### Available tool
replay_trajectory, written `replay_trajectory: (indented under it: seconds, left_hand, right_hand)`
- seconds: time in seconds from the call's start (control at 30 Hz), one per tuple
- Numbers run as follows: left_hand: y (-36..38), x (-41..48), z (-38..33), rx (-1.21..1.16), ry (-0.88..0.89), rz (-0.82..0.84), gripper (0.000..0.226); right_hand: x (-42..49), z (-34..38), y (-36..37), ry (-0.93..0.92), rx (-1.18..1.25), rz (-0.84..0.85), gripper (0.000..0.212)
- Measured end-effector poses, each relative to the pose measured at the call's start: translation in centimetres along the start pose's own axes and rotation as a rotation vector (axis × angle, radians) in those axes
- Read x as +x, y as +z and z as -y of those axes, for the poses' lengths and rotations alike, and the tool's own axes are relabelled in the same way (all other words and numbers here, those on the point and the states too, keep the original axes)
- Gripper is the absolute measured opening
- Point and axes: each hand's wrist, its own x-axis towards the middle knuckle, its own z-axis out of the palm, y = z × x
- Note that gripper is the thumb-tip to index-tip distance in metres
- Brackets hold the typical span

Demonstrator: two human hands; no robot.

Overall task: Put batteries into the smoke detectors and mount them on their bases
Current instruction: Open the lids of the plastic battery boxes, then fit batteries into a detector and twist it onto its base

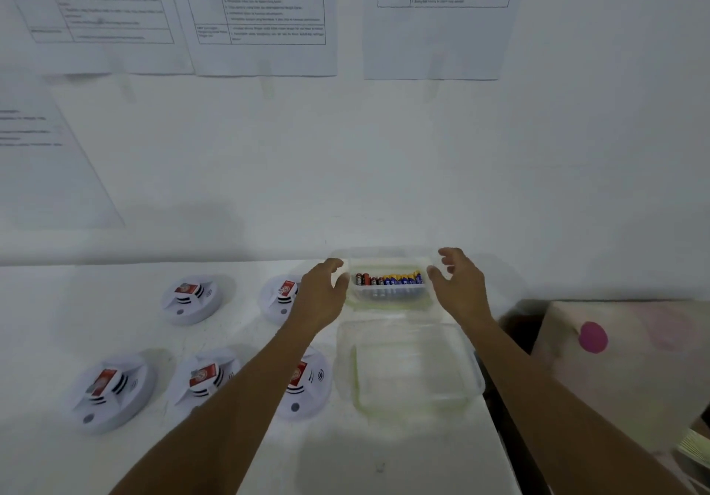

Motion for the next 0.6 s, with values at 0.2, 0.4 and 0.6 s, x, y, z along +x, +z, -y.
replay_trajectory:
  seconds: [0.2,0.4,0.6]
  left_hand:
    - [-1.7,-6.6,3.8,0.291,0.339,0.022,0.054]
    - [-2.1,-13.1,5.9,0.494,0.448,0.017,0.048]
    - [-1.7,-14.3,6.8,0.590,0.377,0.055,0.051]
  right_hand:
    - [-3.4,2.2,0.8,-0.246,-0.053,0.037,0.028]
    - [-7.8,3.3,1.6,-0.375,-0.081,0.127,0.021]
    - [-11.9,4.9,2.1,-0.402,0.011,0.204,0.024]
